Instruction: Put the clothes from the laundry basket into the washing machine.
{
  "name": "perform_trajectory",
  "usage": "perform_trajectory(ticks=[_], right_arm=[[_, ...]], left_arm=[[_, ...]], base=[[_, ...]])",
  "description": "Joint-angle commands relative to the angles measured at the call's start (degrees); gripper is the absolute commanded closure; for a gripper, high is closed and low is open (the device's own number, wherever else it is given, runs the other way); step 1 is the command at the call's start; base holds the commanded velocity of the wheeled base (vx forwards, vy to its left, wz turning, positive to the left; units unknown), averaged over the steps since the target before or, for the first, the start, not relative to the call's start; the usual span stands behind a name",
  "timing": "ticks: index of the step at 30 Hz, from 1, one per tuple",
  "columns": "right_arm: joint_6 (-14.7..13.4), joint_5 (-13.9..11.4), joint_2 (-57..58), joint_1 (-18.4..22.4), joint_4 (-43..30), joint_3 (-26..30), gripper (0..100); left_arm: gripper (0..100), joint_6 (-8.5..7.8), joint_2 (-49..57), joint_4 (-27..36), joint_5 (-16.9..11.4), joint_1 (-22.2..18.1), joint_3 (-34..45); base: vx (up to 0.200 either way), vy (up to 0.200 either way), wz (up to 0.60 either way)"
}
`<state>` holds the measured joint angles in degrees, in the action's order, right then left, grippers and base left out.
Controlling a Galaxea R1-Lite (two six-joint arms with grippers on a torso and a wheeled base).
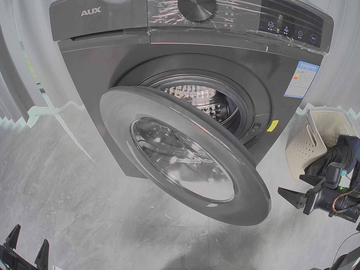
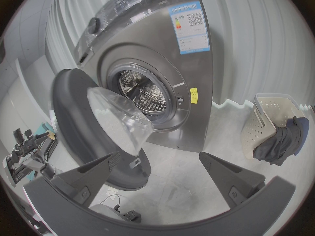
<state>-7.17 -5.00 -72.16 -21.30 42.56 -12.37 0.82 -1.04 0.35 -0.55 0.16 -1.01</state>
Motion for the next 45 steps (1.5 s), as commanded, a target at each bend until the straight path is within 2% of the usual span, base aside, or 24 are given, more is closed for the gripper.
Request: perform_trajectory(ticks=[1,7,8,13,14,17,23,27,31,35,39,45], right_arm=[[-0.48,1.13,-9.14,-0.68,0.25,-2.66,0],[-0.57,1.48,-10.11,-4.45,0.16,-2.22,0],[-0.57,1.48,-10.11,-6.39,0.16,-1.86,0],[-1.18,1.22,-9.76,-9.64,0.16,-0.72,0],[-1.71,1.13,-9.23,-12.01,0.16,0.24,0],[-2.24,1.31,-8.09,-14.12,0.16,1.12,0],[-2.68,2.01,-7.74,-13.07,0.25,-0.19,0],[-3.99,5.70,-12.66,-9.55,0.25,-4.77,0],[-6.19,7.46,-16.96,-8.67,0.33,-8.37,0],[-6.63,8.43,-22.06,-8.67,0.77,-12.32,0],[-6.54,9.83,-27.69,-8.94,4.73,-14.70,0],[-6.19,10.54,-33.75,-9.29,10.70,-15.58,0]], left_arm=[[0,0.06,1.04,0.09,-0.07,0.02,0.84],[0,-0.03,0.95,0.09,0.02,0.02,0.84],[0,0.06,0.95,0.00,0.02,0.02,0.84],[0,0.06,0.95,0.09,0.02,0.02,0.84],[0,0.06,1.04,0.09,0.02,0.02,0.84],[0,0.06,1.04,0.00,0.02,0.02,0.84],[0,-0.03,1.04,0.09,-0.07,0.02,0.84],[0,-0.03,0.95,0.00,-0.07,0.02,0.84],[0,-0.03,0.95,0.00,-0.07,0.02,0.84],[0,-0.03,1.04,0.09,0.02,0.02,0.84],[0,-0.03,0.95,0.00,0.02,0.02,0.84],[0,-0.03,0.95,0.09,0.02,0.02,0.84]], base=[[0.000,0.000,0.00],[0.000,0.000,0.00],[0.000,0.000,0.00],[0.000,0.000,0.00],[0.000,0.000,0.00],[0.000,0.000,0.00],[0.000,0.000,0.00],[0.000,0.000,0.00],[0.000,0.000,0.00],[0.000,0.000,0.00],[0.000,0.000,0.00],[0.000,0.000,0.00]])
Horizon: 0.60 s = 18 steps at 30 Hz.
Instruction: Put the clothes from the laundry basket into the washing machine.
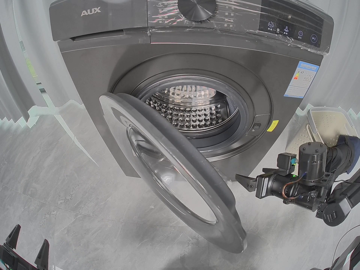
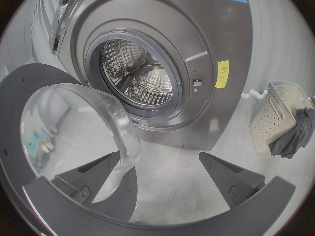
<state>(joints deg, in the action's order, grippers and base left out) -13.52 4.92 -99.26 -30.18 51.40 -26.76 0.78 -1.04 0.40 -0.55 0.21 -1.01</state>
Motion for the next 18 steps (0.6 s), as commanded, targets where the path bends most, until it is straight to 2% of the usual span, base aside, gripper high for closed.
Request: perform_trajectory(ticks=[1,9,15,18], right_arm=[[0.16,0.61,-7.00,-0.58,1.87,-1.10,0],[-0.02,0.26,-7.00,-3.92,1.95,-0.31,0],[-1.77,-0.09,-5.25,-8.84,1.95,0.74,0],[-2.21,-0.09,-5.25,-9.02,2.04,0.48,0]], left_arm=[[0,0.01,0.95,0.04,0.02,-0.03,0.84],[0,0.01,1.04,0.04,-0.07,-0.03,0.84],[0,0.01,0.95,0.04,0.02,-0.03,0.84],[0,0.01,1.04,0.04,0.02,-0.03,0.84]], base=[[0.000,0.000,0.00],[0.000,0.000,0.00],[0.000,0.000,0.00],[0.000,0.000,0.00]])
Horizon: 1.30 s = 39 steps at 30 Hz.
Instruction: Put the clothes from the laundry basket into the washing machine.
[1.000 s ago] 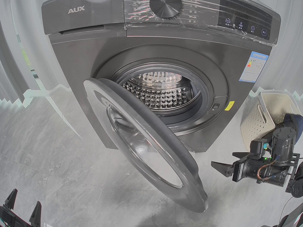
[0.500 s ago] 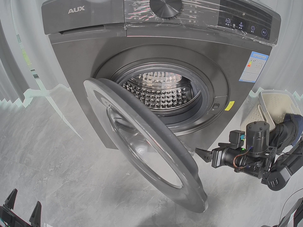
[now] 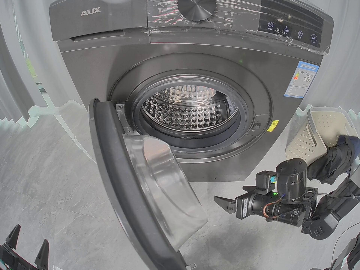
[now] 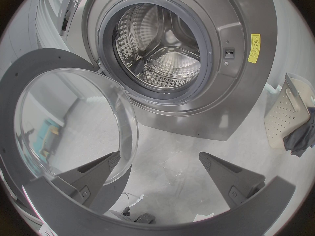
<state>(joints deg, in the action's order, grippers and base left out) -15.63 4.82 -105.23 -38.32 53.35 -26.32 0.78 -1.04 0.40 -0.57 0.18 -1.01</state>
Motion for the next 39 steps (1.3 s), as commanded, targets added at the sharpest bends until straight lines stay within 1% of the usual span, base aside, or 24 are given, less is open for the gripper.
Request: perform_trajectory(ticks=[1,6,11,12,16,19,22,26,28,34,36,37,39], right_arm=[[-0.10,0.02,0.73,-0.80,0.18,-0.05,0],[-0.10,0.46,0.20,-0.09,2.99,-1.63,0],[-0.02,0.55,-2.00,1.40,2.99,-3.48,0],[-0.02,0.63,-3.76,2.02,2.99,-4.71,0],[-0.02,0.63,-6.30,2.19,3.17,-6.38,0],[-0.02,0.63,-7.53,1.58,3.52,-7.25,0],[-0.10,0.63,-8.50,-0.36,3.52,-7.96,0],[-0.10,0.63,-8.50,-1.50,3.52,-8.22,0],[-0.28,0.55,-8.59,-2.82,3.78,-8.31,0],[-0.37,0.11,-9.73,-5.19,7.83,-7.69,0],[-0.72,0.02,-9.82,-5.54,8.35,-7.61,0],[-1.51,-0.07,-9.82,-6.33,8.88,-7.69,0],[-2.13,-0.16,-9.82,-6.77,8.88,-7.69,0]], left_arm=[[0,0.01,0.95,-0.05,0.05,-0.01,0.84],[0,0.01,0.95,0.04,0.05,-0.01,0.84],[0,0.01,0.95,0.04,-0.04,-0.01,0.84],[0,-0.08,1.04,0.04,-0.04,-0.01,0.84],[0,-0.08,0.95,0.04,-0.04,-0.01,0.84],[0,-0.08,0.95,-0.05,-0.04,-0.01,0.84],[0,-0.08,1.04,0.04,-0.04,-0.01,0.84],[0,-0.08,0.95,-0.05,-0.04,-0.01,0.84],[0,-0.08,1.04,-0.05,-0.04,-0.01,0.84],[0,-0.08,1.04,-0.05,-0.04,-0.01,0.84],[0,-0.08,0.95,-0.05,-0.04,-0.01,0.84],[0,-0.08,1.04,-0.05,-0.04,-0.01,0.84],[0,-0.08,1.04,-0.05,-0.04,-0.01,0.84]], base=[[0.000,0.000,0.00],[0.000,0.000,0.00],[-0.200,0.000,0.00],[-0.200,0.000,0.00],[-0.150,0.000,0.00],[0.000,0.000,0.00],[0.000,0.000,0.00],[0.000,0.000,0.00],[0.000,0.000,0.00],[0.000,0.000,0.00],[0.000,0.000,0.00],[0.000,0.000,0.00],[0.000,0.000,0.00]])
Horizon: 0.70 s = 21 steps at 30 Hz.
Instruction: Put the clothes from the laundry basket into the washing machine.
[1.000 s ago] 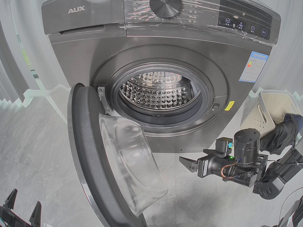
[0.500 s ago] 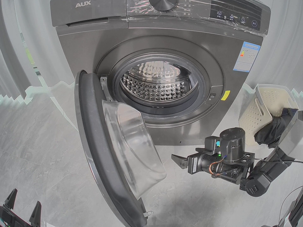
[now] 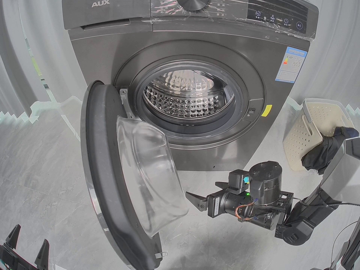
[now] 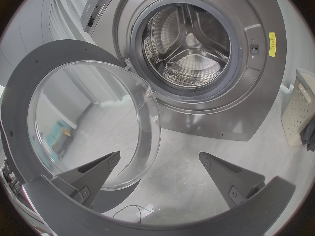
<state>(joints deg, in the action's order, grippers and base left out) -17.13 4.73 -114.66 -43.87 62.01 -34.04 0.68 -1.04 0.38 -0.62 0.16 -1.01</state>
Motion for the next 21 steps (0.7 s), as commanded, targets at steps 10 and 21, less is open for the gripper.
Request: perform_trajectory(ticks=[10,21], right_arm=[[-0.71,-0.16,-0.47,2.92,-1.46,-4.55,0],[-0.27,-0.25,-5.48,3.27,-2.86,-6.31,0]], left_arm=[[0,0.02,1.04,0.06,0.01,0.02,0.84],[0,0.02,0.95,0.06,0.01,0.02,0.84]], base=[[-0.020,0.000,0.00],[-0.036,0.000,0.00]])
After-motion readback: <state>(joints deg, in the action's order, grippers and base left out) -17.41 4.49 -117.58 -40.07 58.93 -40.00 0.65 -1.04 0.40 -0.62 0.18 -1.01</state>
